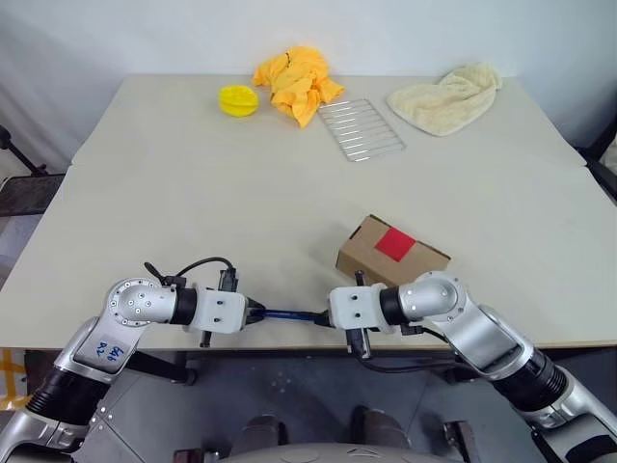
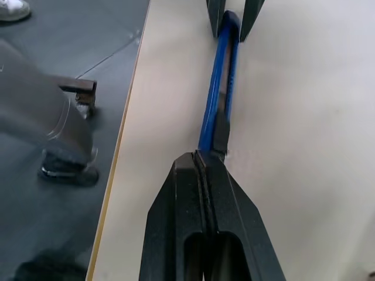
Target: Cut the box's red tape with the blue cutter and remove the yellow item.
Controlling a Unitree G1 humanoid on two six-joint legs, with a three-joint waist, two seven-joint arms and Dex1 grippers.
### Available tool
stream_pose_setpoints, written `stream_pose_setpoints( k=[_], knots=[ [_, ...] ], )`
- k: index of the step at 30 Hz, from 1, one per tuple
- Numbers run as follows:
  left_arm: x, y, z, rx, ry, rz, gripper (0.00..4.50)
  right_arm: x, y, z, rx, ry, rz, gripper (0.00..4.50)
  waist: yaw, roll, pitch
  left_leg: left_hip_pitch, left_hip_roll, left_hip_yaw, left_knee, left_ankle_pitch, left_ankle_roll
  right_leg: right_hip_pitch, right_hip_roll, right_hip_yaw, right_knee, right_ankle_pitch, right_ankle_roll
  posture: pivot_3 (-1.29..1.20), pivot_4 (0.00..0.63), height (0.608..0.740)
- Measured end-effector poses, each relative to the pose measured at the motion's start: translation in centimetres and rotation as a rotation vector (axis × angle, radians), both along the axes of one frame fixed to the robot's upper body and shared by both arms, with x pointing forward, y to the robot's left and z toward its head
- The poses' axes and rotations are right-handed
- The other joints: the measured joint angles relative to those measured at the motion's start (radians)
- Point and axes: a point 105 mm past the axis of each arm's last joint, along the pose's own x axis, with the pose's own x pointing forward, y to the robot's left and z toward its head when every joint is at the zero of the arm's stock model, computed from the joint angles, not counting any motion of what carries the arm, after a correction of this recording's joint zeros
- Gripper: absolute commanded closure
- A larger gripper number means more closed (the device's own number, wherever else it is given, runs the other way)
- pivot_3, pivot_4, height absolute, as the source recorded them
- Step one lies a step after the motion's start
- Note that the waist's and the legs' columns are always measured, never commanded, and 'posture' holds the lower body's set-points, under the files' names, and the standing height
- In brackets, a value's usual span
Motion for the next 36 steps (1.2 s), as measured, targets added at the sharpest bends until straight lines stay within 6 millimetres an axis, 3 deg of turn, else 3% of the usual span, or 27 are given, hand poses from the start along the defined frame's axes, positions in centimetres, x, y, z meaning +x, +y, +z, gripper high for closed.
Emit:
stream_pose_setpoints(
  k=[21, 36],
  knots=[
    [-0.1, -0.1, -0.1, 0.03, -0.023, -0.02, 3.72, 0.5, 0.1, 1.2, 0.021, -0.051, 0.001, 4.47, 0.001, 0.0, 0.0, 0.0, 0.0, 0.0, 0.0, 0.0, 0.0, 0.0, 0.0, 0.0, 0.0, 0.0, 0.0, 0.0, 0.15, 0.74],
    [-0.1, -0.1, -0.2, 0.034, -0.019, -0.012, 3.72, 0.0, 1.5, -1.1, 0.012, -0.06, 0.089, 4.47, 0.0, 0.003, -0.002, 0.001, 0.0, 0.0, 0.0, 0.0, 0.0, 0.001, 0.0, 0.0, 0.0, 0.0, 0.0, 0.0, 0.15, 0.74]
  ],
)
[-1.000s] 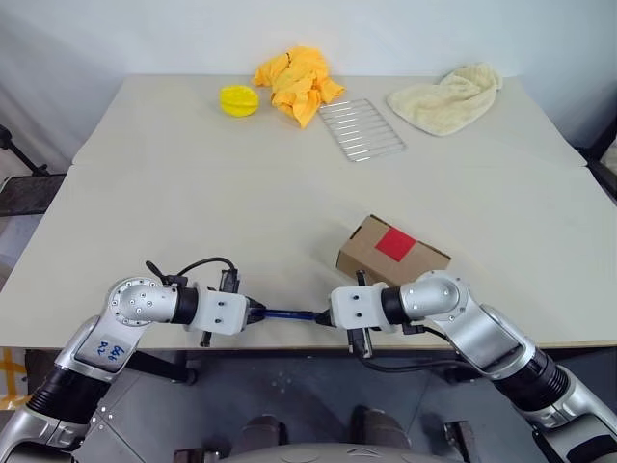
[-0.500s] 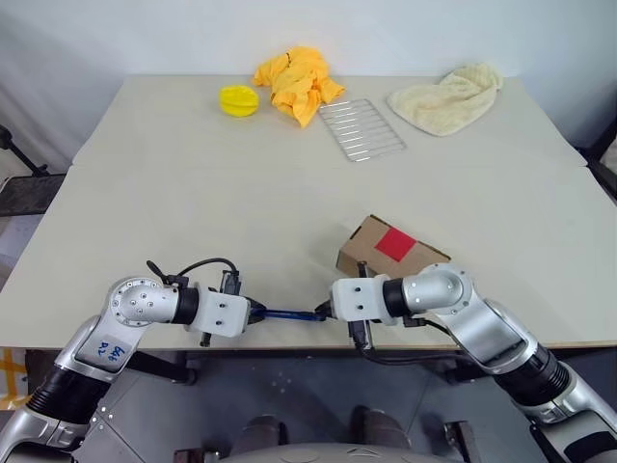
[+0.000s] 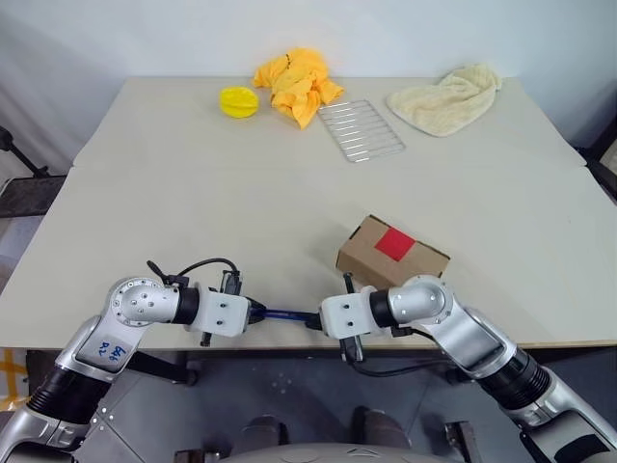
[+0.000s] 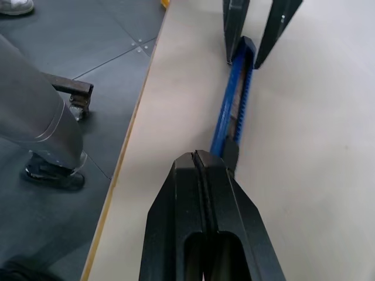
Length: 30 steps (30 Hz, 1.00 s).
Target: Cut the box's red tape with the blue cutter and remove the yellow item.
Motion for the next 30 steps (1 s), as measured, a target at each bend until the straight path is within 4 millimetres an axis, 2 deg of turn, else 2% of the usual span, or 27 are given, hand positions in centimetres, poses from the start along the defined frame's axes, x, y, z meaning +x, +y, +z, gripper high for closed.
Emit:
stream_pose_setpoints(
  k=[7, 14, 21, 30],
  knots=[
    [0.0, -0.1, 0.0, 0.002, 0.0, 0.002, 3.72, 0.1, 0.4, 0.0, 0.021, 0.0, 0.004, 4.47, 0.0, 0.0, 0.0, 0.0, 0.0, 0.0, 0.0, 0.0, 0.0, 0.0, 0.0, 0.0, 0.0, 0.0, 0.0, 0.0, 0.15, 0.74],
    [-0.2, -0.2, 0.1, 0.012, -0.01, -0.008, 3.72, 1.1, -0.4, 2.4, 0.102, 0.009, -0.084, 4.47, 0.001, 0.0, 0.0, 0.0, 0.0, 0.0, -0.001, 0.0, 0.0, 0.0, 0.0, 0.0, 0.0, 0.0, 0.0, 0.0, 0.15, 0.74],
    [-0.3, -0.3, 0.1, 0.015, -0.012, -0.009, 3.72, 1.2, -2.0, 1.3, 0.038, 0.013, -0.109, 4.47, 0.001, 0.0, 0.0, 0.0, 0.0, 0.0, -0.001, -0.001, 0.0, 0.0, 0.0, 0.0, 0.0, 0.0, 0.0, 0.0, 0.15, 0.74],
    [-0.3, -0.3, 0.1, 0.018, -0.012, -0.008, 3.72, 0.7, -2.2, 0.5, 0.022, 0.012, -0.087, 4.47, 0.0, 0.0, 0.0, 0.0, 0.0, 0.0, -0.001, -0.001, 0.0, 0.0, 0.0, 0.0, 0.0, 0.0, 0.0, 0.0, 0.15, 0.74]
  ],
)
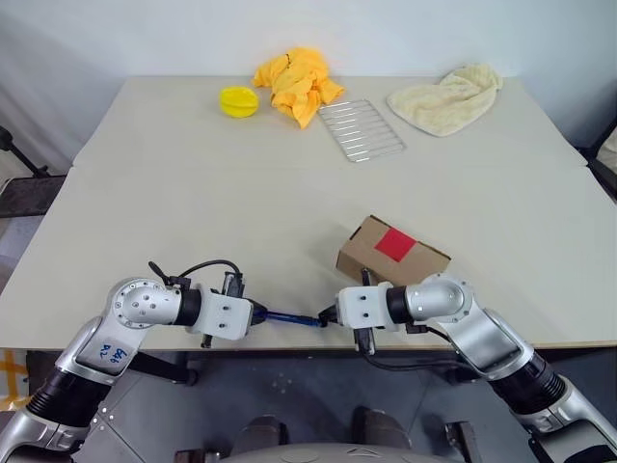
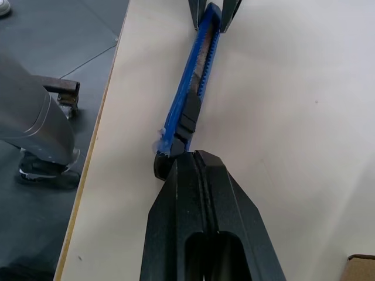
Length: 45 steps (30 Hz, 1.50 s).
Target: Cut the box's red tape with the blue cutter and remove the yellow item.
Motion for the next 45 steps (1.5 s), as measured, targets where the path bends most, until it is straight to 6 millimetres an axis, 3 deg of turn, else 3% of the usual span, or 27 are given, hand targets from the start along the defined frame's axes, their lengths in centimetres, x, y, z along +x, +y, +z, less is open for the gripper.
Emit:
stream_pose_setpoints(
  k=[10, 17, 25, 36, 45],
  knots=[
    [-0.1, -0.1, 0.0, 0.002, -0.002, 0.006, 3.72, -0.3, 0.2, -0.5, -0.01, 0.007, 0.017, 4.47, 0.0, 0.0, 0.0, 0.0, 0.0, 0.0, 0.0, 0.0, 0.0, 0.0, 0.0, 0.0, 0.0, 0.0, 0.0, 0.0, 0.15, 0.74],
    [-0.2, -0.1, 0.0, 0.003, -0.001, 0.005, 3.72, 0.6, 0.4, 1.1, 0.002, -0.063, -0.003, 4.47, 0.0, 0.0, 0.0, 0.0, 0.0, 0.0, 0.0, 0.0, 0.0, 0.0, 0.0, 0.0, 0.0, 0.0, 0.0, 0.0, 0.15, 0.74],
    [-0.2, -0.2, 0.0, 0.003, 0.005, 0.011, 3.72, -0.3, 0.5, 1.0, 0.01, -0.046, 0.011, 4.47, 0.0, 0.0, 0.0, 0.0, 0.0, 0.0, 0.0, 0.0, 0.0, 0.0, 0.0, 0.0, 0.0, 0.0, 0.0, 0.0, 0.15, 0.74],
    [-0.5, -0.8, -0.6, -0.124, 0.221, 0.133, 3.72, -0.9, 0.2, 0.3, 0.001, 0.002, -0.002, 4.47, 0.002, 0.0, 0.0, 0.0, 0.0, 0.0, 0.0, 0.0, 0.0, 0.0, 0.0, 0.0, 0.0, 0.0, 0.0, 0.0, 0.15, 0.74],
    [-1.1, -1.1, -0.7, -0.117, 0.27, 0.112, 3.72, -0.9, -0.1, 0.4, -0.004, 0.002, -0.018, 4.47, 0.002, 0.0, 0.0, 0.0, 0.0, 0.0, 0.0, 0.0, 0.0, 0.0, 0.0, 0.0, 0.0, 0.0, 0.0, 0.0, 0.15, 0.74]
  ],
)
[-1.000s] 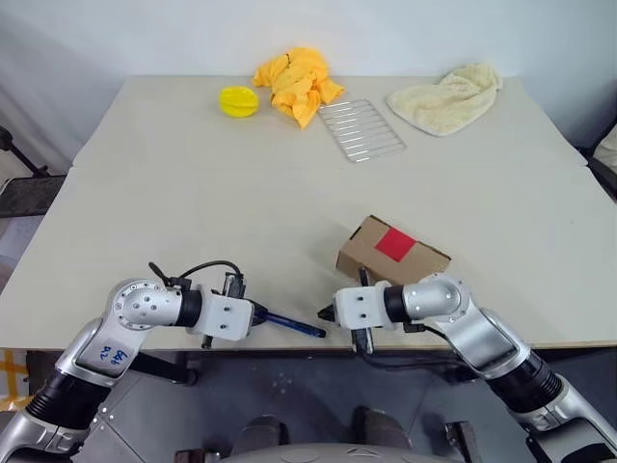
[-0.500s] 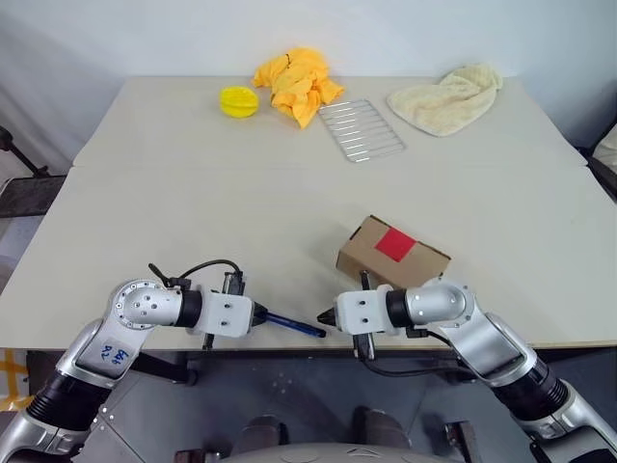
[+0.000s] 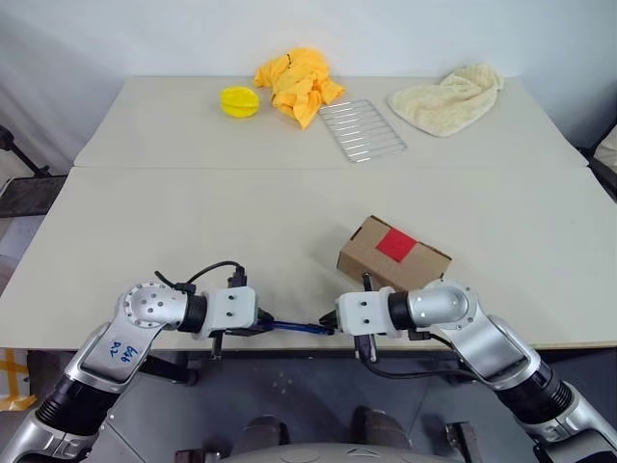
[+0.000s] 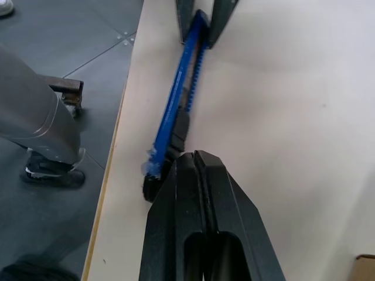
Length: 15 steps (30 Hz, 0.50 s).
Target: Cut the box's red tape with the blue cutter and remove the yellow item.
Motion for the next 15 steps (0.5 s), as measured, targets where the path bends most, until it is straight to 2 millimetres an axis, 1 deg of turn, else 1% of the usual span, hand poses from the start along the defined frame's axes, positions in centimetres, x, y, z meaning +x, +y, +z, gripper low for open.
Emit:
stream_pose_setpoints(
  k=[3, 4, 14, 15],
  knots=[
    [-0.1, -0.07, -0.03, 0.003, -0.001, -0.011, 4.22, 0.08, -0.13, 0.13, 0.0, -0.006, -0.007, 4.5, 0.0, 0.0, 0.0, 0.0, 0.0, 0.0, 0.0, 0.0, 0.0, 0.0, 0.0, 0.0, 0.0, 0.0, 0.0, 0.0, 0.15, 0.74],
    [-0.16, -0.11, -0.07, 0.005, 0.0, -0.016, 4.47, 0.13, -0.2, 0.18, 0.002, -0.008, -0.012, 4.5, 0.001, 0.0, 0.0, 0.0, 0.0, 0.0, 0.0, 0.0, 0.0, 0.0, 0.0, 0.0, 0.0, 0.0, 0.0, 0.0, 0.15, 0.74],
    [0.25, -0.21, -0.02, 0.014, -0.006, -0.028, 4.47, 0.3, -0.4, 0.35, 0.004, -0.014, -0.022, 4.5, 0.004, 0.0, 0.0, 0.0, 0.0, 0.0, 0.001, 0.0, 0.0, 0.001, 0.0, 0.0, 0.0, 0.0, 0.0, 0.0, 0.15, 0.74],
    [0.28, -0.22, -0.04, 0.016, -0.002, -0.027, 3.83, 0.3, -0.41, 0.35, 0.004, -0.014, -0.022, 4.5, 0.004, 0.0, 0.0, 0.0, 0.0, 0.0, 0.001, 0.0, 0.0, 0.001, 0.0, 0.0, 0.0, 0.0, 0.0, 0.0, 0.15, 0.74]
  ],
)
